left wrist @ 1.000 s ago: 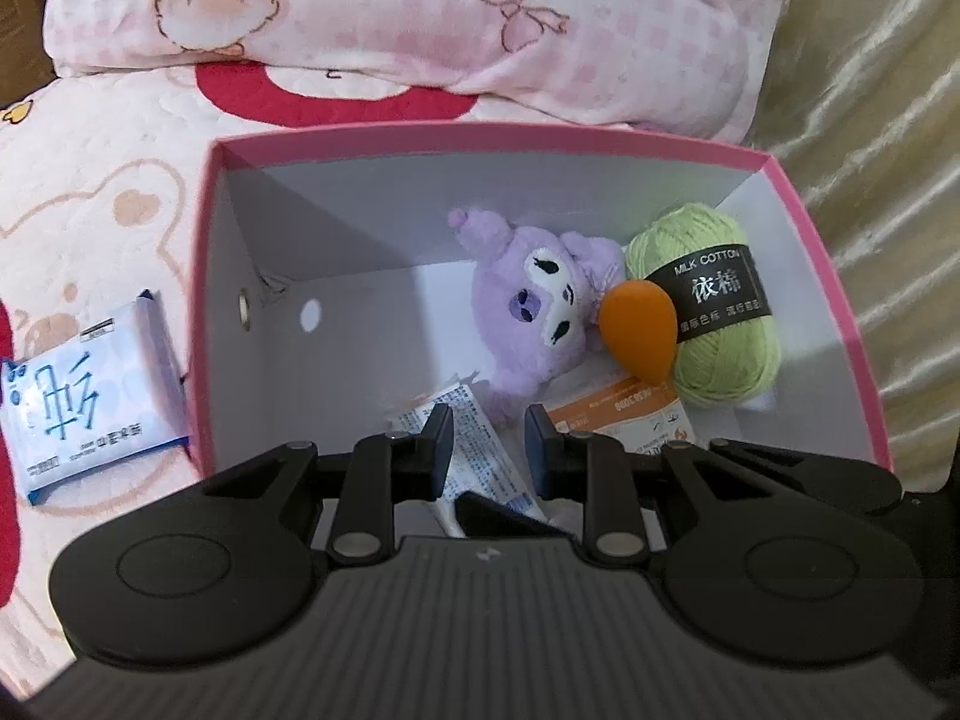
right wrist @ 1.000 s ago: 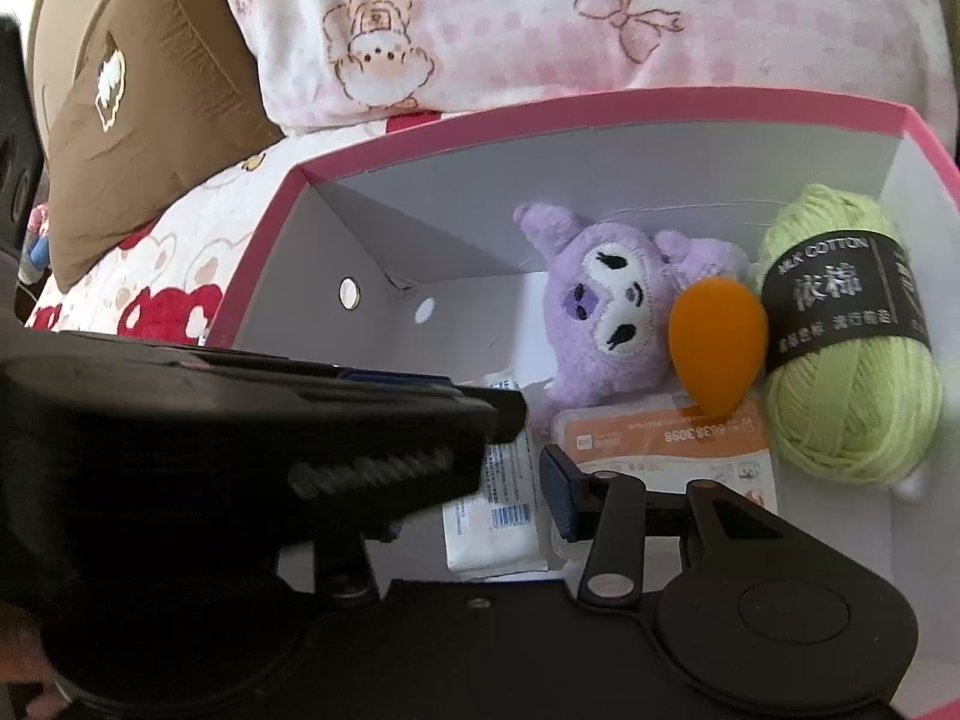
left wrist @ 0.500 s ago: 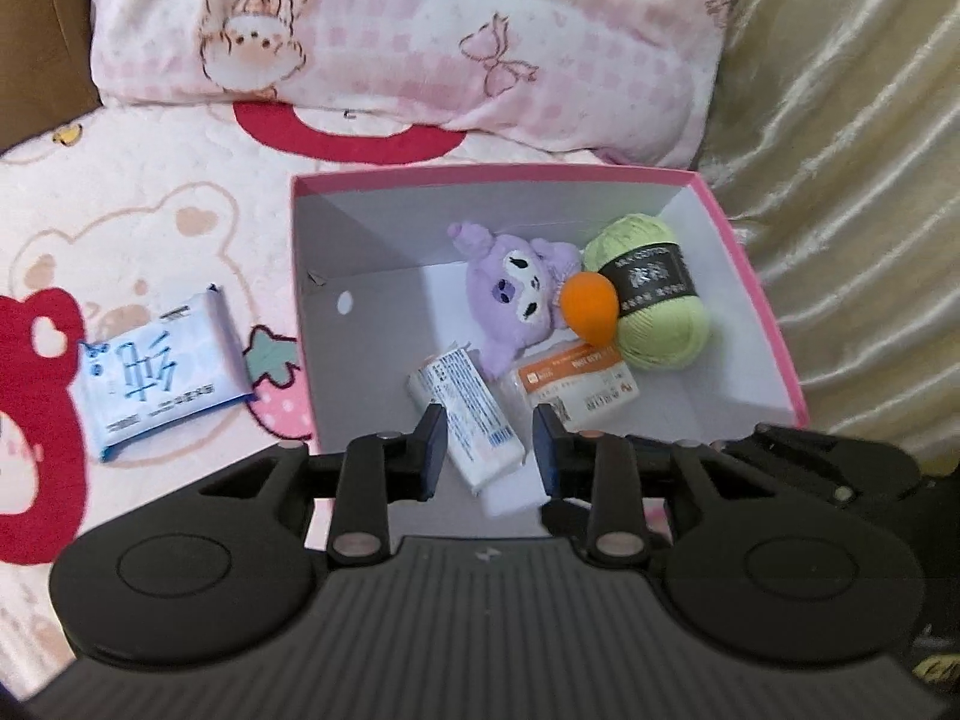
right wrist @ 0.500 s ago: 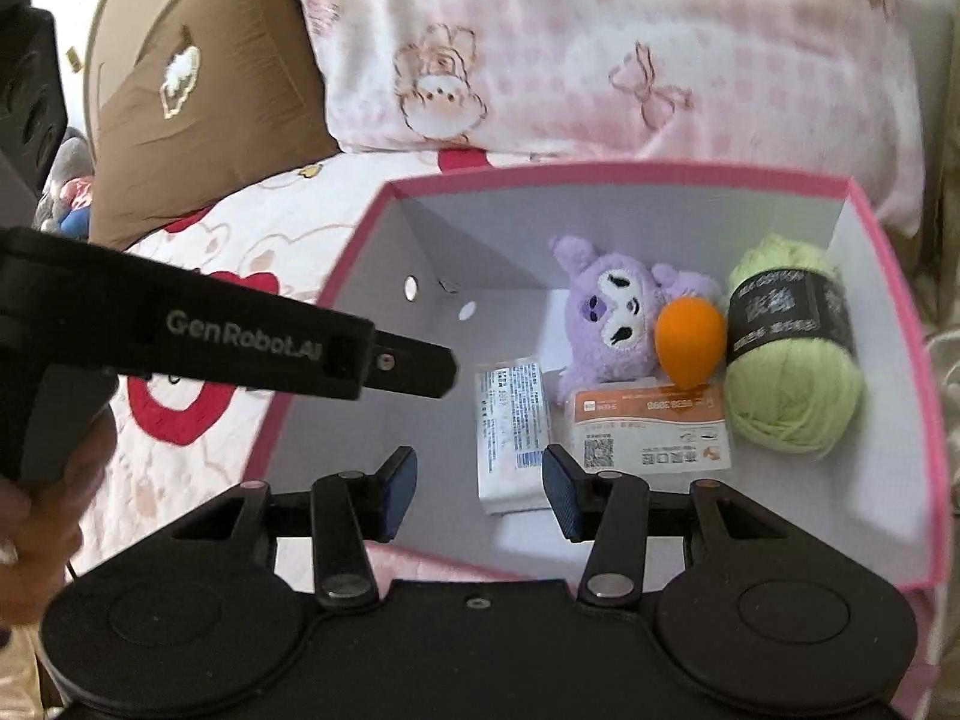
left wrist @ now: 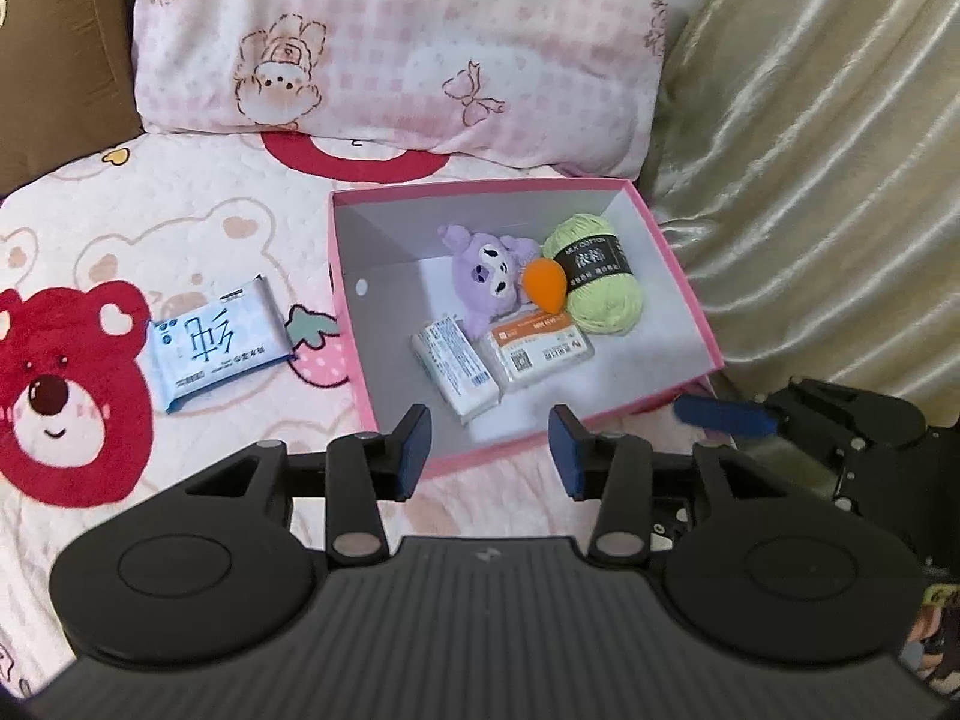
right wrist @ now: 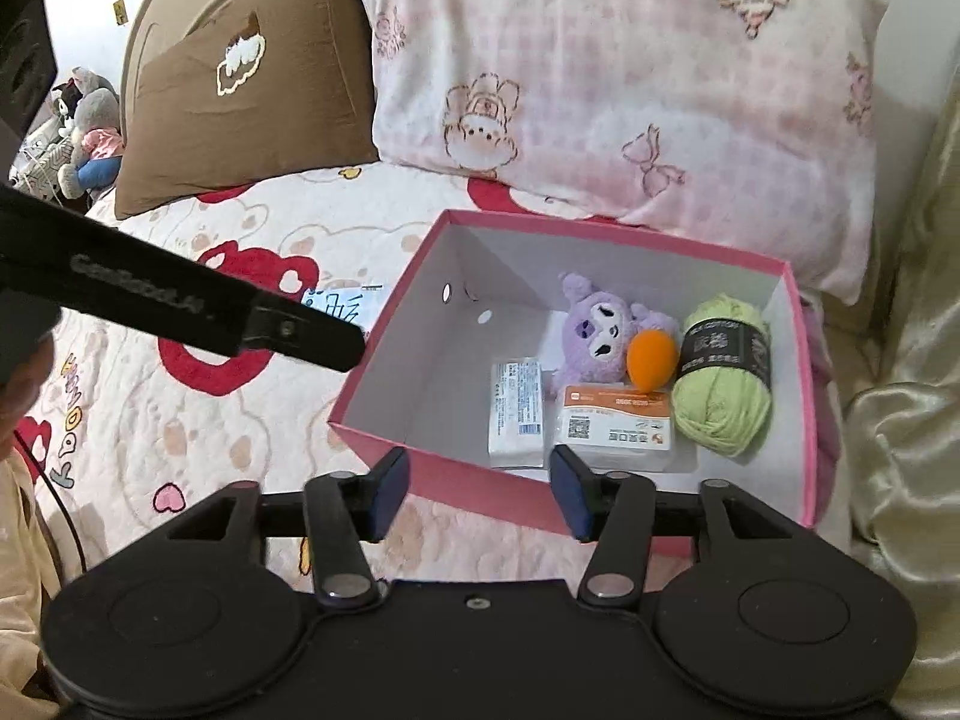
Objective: Organize objects
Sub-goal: 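Move the left gripper toward the blue-and-white wipes packet on the blanket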
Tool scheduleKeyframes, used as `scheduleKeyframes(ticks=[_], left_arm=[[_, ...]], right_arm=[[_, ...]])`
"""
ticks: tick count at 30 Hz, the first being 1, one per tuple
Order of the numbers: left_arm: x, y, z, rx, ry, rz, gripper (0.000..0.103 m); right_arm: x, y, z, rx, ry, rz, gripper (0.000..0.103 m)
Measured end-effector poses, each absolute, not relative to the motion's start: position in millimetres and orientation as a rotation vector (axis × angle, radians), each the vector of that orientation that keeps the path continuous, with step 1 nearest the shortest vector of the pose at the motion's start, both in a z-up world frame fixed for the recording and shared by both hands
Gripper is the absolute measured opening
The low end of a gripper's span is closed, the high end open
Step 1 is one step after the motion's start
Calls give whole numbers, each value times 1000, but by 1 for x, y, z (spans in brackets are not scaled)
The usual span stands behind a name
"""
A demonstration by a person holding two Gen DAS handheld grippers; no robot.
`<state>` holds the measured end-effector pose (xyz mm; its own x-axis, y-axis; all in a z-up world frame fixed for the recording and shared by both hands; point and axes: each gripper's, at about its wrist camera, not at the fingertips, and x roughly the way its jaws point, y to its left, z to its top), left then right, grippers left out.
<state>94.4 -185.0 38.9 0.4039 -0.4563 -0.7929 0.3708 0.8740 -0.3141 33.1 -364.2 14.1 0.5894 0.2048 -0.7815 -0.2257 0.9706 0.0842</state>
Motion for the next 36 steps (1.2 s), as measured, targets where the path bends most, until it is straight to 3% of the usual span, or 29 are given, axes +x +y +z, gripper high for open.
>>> scheduleKeyframes(ticks=[3,8,17,25,36], left_arm=[[81,-176,46,-86,1028,-525,58],[65,-159,53,-66,1034,-504,77],[52,-120,48,-91,1085,-457,100],[52,-79,37,-142,1116,-397,100],[67,-19,15,-224,1009,-310,100]], right_arm=[[22,-360,22,-29,898,241,91],[8,-352,28,-32,907,245,91],[-10,-333,41,-49,924,292,91],[-8,-318,41,-32,979,352,91],[20,-262,45,-71,947,467,91]])
